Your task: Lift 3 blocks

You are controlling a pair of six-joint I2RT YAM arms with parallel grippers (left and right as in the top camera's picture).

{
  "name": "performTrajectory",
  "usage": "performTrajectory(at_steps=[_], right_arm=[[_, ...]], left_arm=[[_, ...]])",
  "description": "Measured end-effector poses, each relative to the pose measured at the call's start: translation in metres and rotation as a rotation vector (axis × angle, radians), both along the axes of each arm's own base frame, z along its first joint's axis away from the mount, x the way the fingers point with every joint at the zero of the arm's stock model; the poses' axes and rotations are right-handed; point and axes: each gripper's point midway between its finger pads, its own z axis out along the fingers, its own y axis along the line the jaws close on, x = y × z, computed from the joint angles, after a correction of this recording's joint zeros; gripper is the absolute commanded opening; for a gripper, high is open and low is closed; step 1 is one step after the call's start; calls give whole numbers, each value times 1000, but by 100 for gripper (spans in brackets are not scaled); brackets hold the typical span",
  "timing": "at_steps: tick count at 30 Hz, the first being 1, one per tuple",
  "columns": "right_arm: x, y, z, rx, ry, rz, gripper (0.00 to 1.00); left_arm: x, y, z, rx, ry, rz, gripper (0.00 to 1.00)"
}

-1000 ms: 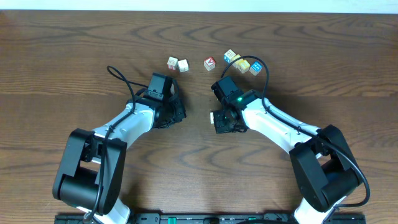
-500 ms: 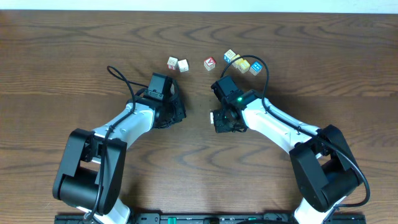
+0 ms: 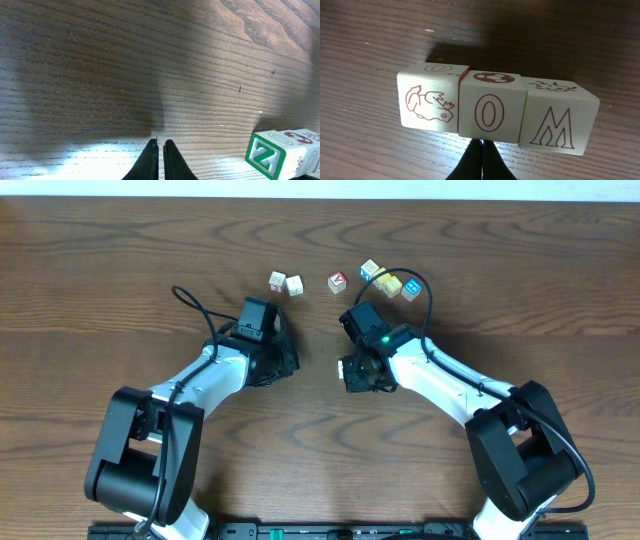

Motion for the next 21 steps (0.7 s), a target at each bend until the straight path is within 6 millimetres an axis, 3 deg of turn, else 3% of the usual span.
performTrajectory(at_steps=[7, 11, 16, 21], right_arm=[[-9, -8, 2, -24, 37, -5, 1], [-4, -20, 28, -14, 18, -29, 1], [22, -59, 75, 25, -75, -136, 1], [43, -96, 72, 31, -100, -230, 1]], left_arm=[[0, 0, 0, 0, 0, 0, 7], [0, 0, 0, 0, 2, -1, 7], [-2, -5, 6, -27, -1, -19, 7], [-1, -14, 21, -83, -29, -40, 7]])
